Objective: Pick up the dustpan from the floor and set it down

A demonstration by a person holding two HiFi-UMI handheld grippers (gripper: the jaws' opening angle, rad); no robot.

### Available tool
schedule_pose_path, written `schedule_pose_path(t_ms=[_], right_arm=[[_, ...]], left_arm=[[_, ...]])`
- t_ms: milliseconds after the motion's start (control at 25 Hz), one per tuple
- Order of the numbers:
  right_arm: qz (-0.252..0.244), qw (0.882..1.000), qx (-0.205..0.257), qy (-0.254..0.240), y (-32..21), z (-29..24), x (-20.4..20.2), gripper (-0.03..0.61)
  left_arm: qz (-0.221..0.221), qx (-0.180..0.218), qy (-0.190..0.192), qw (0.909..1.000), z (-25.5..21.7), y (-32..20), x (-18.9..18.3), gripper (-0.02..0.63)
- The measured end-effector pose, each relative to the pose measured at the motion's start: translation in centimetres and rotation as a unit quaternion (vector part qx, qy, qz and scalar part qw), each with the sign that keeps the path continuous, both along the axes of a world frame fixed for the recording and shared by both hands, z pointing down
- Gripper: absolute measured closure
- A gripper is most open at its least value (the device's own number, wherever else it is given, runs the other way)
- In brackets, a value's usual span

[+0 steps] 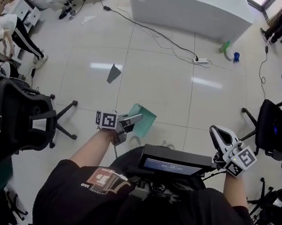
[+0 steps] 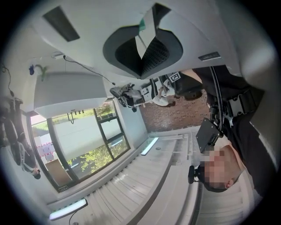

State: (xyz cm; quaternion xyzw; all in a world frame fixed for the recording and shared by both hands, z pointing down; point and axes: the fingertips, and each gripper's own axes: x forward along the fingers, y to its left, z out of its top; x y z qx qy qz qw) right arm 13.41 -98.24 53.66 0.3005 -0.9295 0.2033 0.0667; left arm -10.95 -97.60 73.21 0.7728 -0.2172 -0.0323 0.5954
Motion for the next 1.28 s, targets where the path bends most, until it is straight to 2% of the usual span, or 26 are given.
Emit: schedule_pose_path(t_ms=[160,280,400,520,600,800,1280], right_arm=[[-0.011,0.999,0.034,-0.022,2.9,-4.6,1.3,0.569],[-0.017,0.998,0.055,-0.036,5.0,-8.0,2.3,0.569],[-0.019,0.996,0.075,-0.045,6.2,-10.8,3.2,0.569],[-0.021,0.994,0.097,-0.047,7.4,-12.7,3.7,0.569],[-0.02,0.994,0.1,-0.048,8.8,-13.2,4.3,0.569],[-0.018,0.993,0.105,-0.05,10.4,-14.2,6.2,0.569],[-0.01,0.993,0.106,-0.044,11.0,-14.0,6.4,0.569]], left_arm=[[-0.039,0.064,0.006,0.9972,-9.5,2.5,0.2,0.603],[-0.061,0.111,0.018,0.9918,-15.9,4.5,1.0,0.601],[-0.087,0.117,0.038,0.9885,-20.5,6.0,1.7,0.601],[-0.084,0.142,0.048,0.9852,-23.0,7.5,2.9,0.601],[-0.082,0.148,0.059,0.9839,-23.7,9.2,3.9,0.604],[-0.089,0.129,0.06,0.9858,-23.7,10.5,5.7,0.606],[-0.09,0.112,0.036,0.989,-21.8,10.9,4.8,0.601]])
